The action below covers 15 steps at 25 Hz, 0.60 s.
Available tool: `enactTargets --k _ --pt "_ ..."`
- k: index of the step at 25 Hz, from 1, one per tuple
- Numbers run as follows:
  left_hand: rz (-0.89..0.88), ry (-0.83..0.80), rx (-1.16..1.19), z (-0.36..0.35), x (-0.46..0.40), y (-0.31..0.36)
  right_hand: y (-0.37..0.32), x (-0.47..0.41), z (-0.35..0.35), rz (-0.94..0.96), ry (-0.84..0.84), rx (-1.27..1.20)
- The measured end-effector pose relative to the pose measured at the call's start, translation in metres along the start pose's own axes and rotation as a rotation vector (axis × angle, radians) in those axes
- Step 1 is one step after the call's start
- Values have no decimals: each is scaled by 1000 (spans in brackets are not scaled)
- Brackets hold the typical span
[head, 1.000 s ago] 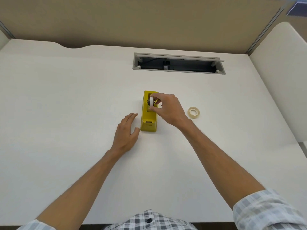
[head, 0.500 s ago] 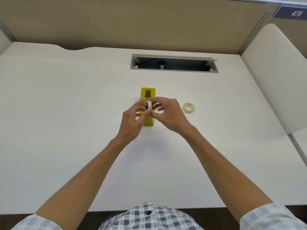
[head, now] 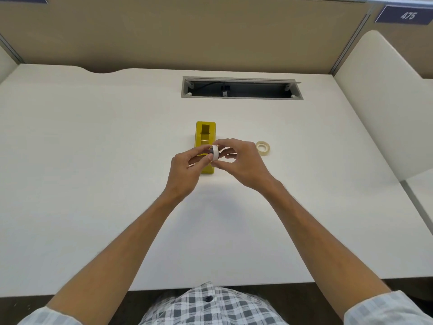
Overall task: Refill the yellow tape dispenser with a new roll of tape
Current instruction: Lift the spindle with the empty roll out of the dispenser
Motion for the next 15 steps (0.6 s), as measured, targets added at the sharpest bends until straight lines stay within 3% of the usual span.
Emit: enactTargets --k 15 --pt "-61 -8 -172 -5 8 4 6 11 9 7 16 125"
Point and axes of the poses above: each hand's wrist, its own x-axis away from the middle knuckle, its own z-axis out of the back of the hand, y = z × x, the point moved 1 cm from there along -x, towards the middle knuckle, and after that the axes turned 1 degree about z, right-handed, at the moved point
